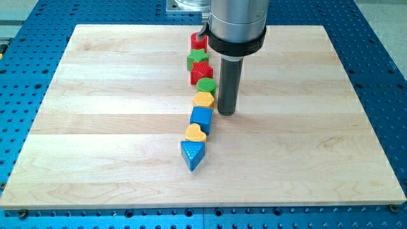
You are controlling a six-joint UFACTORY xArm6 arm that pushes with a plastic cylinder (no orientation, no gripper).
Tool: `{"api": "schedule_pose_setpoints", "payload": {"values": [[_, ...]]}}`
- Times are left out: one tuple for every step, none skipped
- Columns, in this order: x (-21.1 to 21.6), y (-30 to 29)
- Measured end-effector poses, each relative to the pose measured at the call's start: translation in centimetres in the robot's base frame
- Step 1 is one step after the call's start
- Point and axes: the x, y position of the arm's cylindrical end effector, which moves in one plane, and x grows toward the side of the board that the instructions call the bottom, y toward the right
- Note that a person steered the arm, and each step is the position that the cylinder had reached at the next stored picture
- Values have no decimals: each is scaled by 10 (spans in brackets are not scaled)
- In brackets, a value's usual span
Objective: Adjust all the blocks in a vertical line
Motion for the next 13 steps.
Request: {"api": "schedule_pose_setpoints", "payload": {"values": [[0,0],[-2,-3],[-2,-5],[-2,-28],[-1,-15],[17,-14],[32,-17],[35,-36],[35,-21],[61,-17],[76,-19],[85,-42],[84,-29]]}}
